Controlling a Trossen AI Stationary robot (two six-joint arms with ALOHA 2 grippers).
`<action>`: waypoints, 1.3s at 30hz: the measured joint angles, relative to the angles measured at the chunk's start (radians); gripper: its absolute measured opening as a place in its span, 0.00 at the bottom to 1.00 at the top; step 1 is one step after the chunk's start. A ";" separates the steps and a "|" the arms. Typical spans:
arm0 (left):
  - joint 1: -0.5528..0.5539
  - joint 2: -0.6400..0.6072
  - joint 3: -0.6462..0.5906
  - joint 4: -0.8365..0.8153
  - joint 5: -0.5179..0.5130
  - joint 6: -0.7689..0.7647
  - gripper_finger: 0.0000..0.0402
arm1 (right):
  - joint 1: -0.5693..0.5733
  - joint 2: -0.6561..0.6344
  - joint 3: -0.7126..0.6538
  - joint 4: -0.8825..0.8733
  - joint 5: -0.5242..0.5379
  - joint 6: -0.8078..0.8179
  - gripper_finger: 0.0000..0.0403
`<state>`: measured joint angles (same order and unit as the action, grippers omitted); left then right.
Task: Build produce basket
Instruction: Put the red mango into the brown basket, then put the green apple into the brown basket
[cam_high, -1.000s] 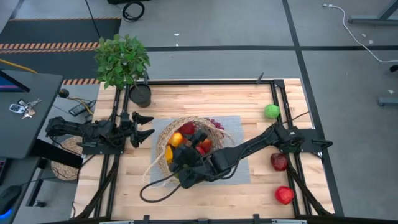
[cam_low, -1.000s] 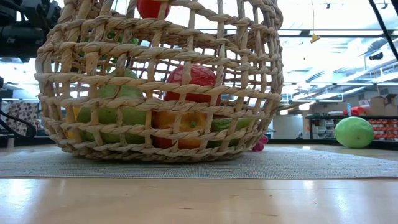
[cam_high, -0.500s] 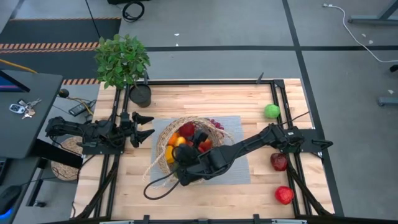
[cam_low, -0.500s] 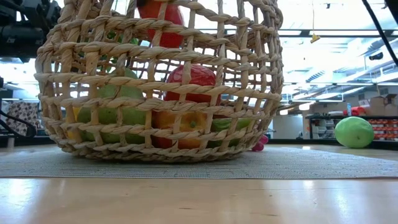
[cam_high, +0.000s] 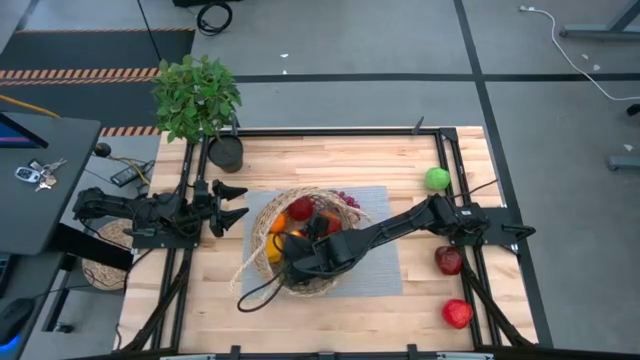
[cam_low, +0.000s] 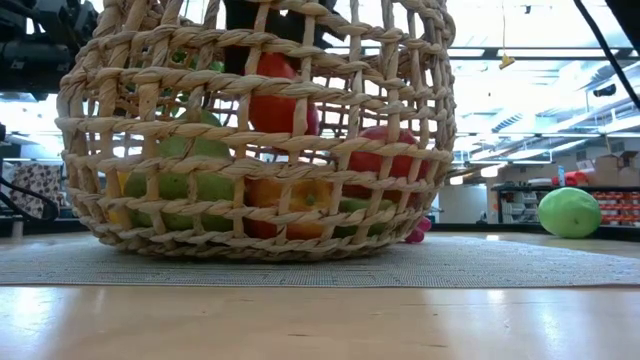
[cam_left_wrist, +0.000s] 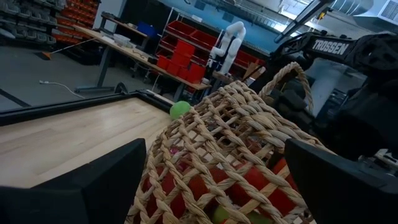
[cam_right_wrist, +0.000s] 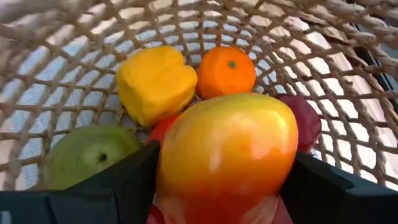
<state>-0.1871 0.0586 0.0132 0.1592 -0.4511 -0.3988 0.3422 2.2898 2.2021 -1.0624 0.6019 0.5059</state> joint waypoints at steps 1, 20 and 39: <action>0.000 0.000 0.000 0.000 0.000 0.000 0.97 | -0.003 0.000 -0.002 -0.001 -0.001 0.000 0.74; 0.000 0.000 0.000 0.000 0.000 0.000 0.97 | 0.033 -0.065 0.131 -0.067 0.106 -0.053 0.98; 0.000 0.000 0.000 0.000 0.000 0.000 0.97 | 0.296 -0.216 0.109 -0.277 -0.029 0.008 0.97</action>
<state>-0.1875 0.0586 0.0128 0.1593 -0.4507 -0.3986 0.6382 2.0739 2.3109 -1.3398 0.5731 0.5142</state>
